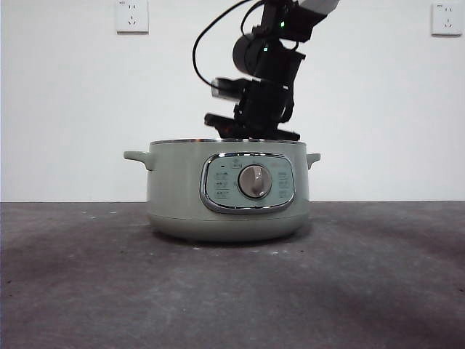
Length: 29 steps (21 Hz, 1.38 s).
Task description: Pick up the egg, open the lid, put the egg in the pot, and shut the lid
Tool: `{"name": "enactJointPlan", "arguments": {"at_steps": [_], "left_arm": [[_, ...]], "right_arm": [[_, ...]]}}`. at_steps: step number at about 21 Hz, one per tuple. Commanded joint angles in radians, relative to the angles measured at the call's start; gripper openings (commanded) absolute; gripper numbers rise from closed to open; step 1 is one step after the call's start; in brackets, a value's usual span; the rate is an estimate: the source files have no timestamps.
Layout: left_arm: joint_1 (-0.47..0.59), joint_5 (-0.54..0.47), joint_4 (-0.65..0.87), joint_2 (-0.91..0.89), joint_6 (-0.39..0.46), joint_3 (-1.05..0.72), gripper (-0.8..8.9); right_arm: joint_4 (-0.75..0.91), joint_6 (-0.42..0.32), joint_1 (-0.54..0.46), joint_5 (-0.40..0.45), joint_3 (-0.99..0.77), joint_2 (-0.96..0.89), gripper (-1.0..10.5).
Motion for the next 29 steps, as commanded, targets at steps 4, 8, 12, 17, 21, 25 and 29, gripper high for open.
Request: {"name": "enactJointPlan", "arguments": {"at_steps": [4, 8, 12, 17, 21, 25, 29], "left_arm": [[-0.001, 0.008, 0.018, -0.009, 0.006, 0.010, -0.07], [-0.001, 0.008, 0.018, -0.009, 0.006, 0.010, -0.07], [-0.001, 0.008, 0.024, -0.004, 0.006, 0.010, -0.07], [-0.002, 0.014, 0.068, 0.049, 0.018, 0.010, -0.07], [-0.005, 0.104, 0.176, 0.132, 0.024, 0.010, -0.07], [-0.016, 0.154, 0.287, 0.237, 0.027, 0.010, -0.07], [-0.060, 0.182, 0.402, 0.330, 0.028, 0.010, -0.07]], "right_arm": [[-0.002, -0.010, 0.002, 0.010, 0.002, 0.045, -0.2], [-0.010, -0.010, 0.002, 0.008, 0.005, 0.045, -0.1], [-0.096, -0.008, 0.002, 0.008, 0.109, 0.011, -0.1], [-0.308, 0.041, 0.003, 0.006, 0.433, -0.054, -0.1], [-0.358, 0.079, 0.009, 0.026, 0.581, -0.160, -0.1], [-0.360, 0.079, 0.048, 0.050, 0.548, -0.327, -0.1], [-0.360, 0.070, 0.089, 0.057, 0.415, -0.517, -0.1]]}}
